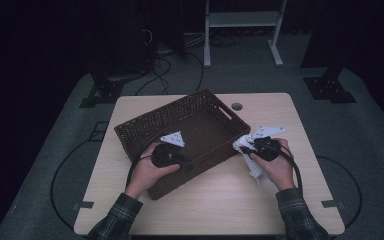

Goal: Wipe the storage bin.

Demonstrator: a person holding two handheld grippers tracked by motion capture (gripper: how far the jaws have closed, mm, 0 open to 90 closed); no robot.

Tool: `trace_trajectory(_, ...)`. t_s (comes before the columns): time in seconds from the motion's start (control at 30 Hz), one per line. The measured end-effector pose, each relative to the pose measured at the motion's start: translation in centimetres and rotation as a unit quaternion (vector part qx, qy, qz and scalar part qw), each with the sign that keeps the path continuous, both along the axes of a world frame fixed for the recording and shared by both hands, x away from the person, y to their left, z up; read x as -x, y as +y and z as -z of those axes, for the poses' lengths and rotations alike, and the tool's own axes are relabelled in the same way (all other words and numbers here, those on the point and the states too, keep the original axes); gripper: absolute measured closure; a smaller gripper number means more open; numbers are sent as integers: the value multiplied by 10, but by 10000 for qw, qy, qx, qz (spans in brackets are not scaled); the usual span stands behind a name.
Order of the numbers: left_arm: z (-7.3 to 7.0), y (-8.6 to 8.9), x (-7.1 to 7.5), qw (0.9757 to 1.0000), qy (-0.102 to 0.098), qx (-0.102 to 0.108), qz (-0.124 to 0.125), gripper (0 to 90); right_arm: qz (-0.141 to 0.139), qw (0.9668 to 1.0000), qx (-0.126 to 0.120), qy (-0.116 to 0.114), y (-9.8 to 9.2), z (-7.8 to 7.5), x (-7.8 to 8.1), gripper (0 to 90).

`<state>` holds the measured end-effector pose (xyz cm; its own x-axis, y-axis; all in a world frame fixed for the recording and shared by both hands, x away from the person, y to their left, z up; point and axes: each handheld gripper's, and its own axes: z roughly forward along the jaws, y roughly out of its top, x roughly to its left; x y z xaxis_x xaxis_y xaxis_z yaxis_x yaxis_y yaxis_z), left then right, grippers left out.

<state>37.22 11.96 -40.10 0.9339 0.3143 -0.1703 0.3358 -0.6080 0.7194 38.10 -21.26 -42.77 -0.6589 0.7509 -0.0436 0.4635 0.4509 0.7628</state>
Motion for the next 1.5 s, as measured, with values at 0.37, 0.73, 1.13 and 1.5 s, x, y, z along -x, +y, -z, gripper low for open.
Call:
trace_trajectory(0.37,0,0,0,10000,12,-9,3,713,-93,9997,-97,-224,3,-16,10,739)
trace_trajectory(0.73,0,0,0,10000,3,-17,-2,714,-114,9999,4,-30,9,1,2,740)
trace_trajectory(1.13,0,-1,0,10000,-1,-24,-4,715,-179,9987,288,371,20,27,-8,740)
trace_trajectory(1.5,0,-1,0,10000,2,-24,-1,714,-229,9965,487,633,25,45,-12,740)
